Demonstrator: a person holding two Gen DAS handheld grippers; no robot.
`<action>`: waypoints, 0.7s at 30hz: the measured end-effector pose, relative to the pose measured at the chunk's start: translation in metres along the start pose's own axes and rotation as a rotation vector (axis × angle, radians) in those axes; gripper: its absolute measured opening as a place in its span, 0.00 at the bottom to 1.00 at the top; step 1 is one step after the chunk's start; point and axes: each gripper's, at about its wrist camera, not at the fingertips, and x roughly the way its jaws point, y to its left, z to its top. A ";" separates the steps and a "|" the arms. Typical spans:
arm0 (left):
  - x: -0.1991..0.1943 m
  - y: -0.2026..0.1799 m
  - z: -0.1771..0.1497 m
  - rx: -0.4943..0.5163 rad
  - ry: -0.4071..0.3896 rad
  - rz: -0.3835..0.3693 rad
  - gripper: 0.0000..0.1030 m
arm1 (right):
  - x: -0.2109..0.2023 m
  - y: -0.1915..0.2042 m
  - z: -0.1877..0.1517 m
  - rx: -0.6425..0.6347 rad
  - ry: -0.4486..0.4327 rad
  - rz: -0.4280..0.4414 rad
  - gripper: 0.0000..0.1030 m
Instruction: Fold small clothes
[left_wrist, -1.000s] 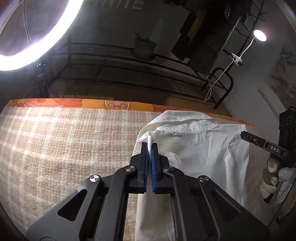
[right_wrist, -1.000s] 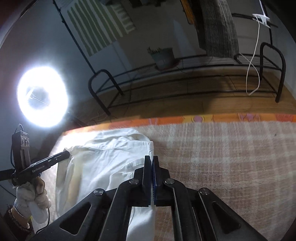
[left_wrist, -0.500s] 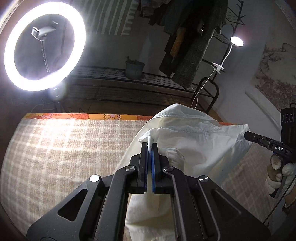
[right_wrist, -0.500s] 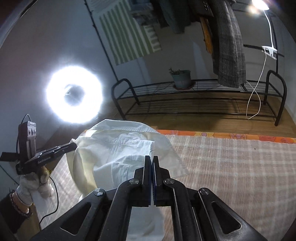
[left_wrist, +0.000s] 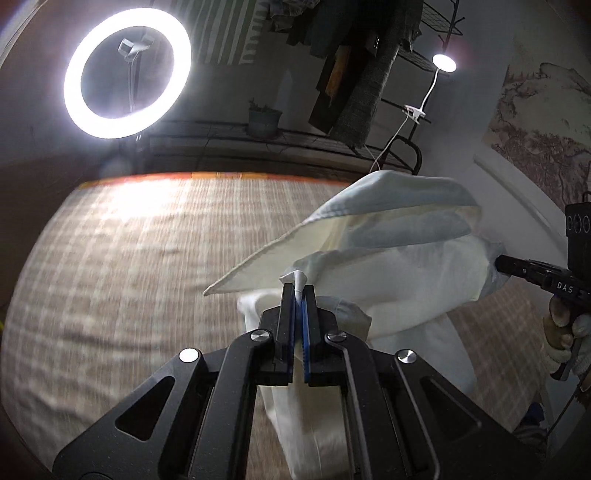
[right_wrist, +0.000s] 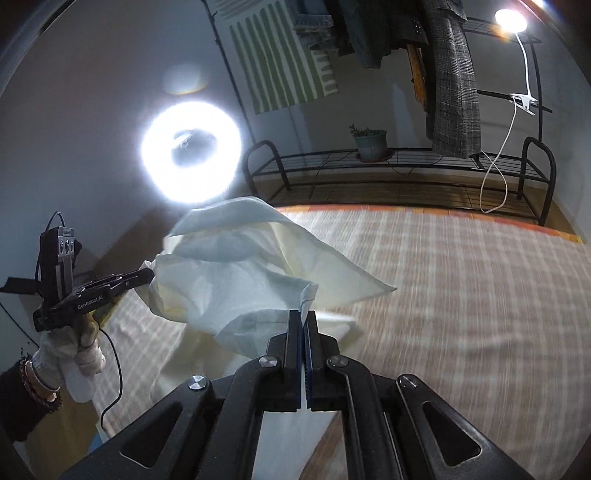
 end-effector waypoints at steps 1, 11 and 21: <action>-0.002 0.000 -0.009 -0.003 0.006 0.005 0.00 | -0.002 0.003 -0.006 -0.006 0.006 -0.004 0.00; -0.030 -0.013 -0.083 0.130 0.049 0.042 0.00 | -0.021 0.034 -0.075 -0.147 0.063 -0.087 0.00; -0.071 0.004 -0.126 0.047 0.091 -0.014 0.01 | -0.058 0.025 -0.114 -0.150 0.120 -0.121 0.16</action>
